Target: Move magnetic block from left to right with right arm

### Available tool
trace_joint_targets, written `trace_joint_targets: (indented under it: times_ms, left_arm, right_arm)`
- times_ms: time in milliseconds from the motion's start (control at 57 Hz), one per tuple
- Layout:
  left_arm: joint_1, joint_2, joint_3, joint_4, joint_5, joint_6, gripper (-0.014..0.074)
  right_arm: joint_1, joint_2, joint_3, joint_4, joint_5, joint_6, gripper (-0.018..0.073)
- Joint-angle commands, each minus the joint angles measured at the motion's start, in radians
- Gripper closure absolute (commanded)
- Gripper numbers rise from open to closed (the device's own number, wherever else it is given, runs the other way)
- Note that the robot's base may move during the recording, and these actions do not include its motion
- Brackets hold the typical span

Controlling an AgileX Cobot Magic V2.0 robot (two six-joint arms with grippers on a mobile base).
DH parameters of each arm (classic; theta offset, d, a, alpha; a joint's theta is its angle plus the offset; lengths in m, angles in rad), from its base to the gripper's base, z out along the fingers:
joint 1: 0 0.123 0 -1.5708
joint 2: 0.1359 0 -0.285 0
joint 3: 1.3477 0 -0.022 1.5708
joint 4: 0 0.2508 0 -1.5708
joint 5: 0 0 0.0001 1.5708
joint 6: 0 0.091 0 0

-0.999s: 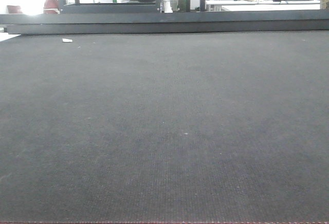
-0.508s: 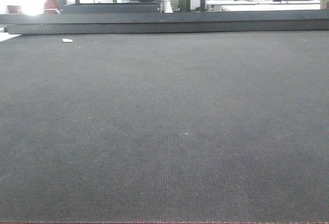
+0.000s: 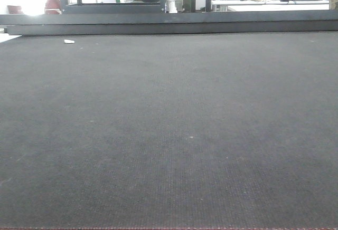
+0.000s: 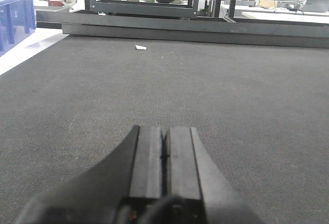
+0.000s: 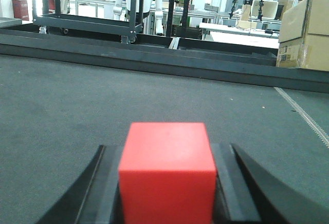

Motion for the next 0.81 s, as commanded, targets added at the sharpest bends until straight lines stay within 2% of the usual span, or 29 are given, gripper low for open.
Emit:
trace_joint_targets:
  times_ms: [0,789]
  left_arm:
    - [-0.005,-0.012,0.008,-0.003,-0.083,-0.007,0.0722]
    - [-0.005,-0.012,0.008,-0.003,-0.083,-0.007,0.0722]
  right_arm:
    - [-0.005,0.012,-0.028,-0.011,-0.083,-0.009,0.0313]
    - [-0.005,0.012,-0.028,-0.011,-0.083,-0.009,0.0313]
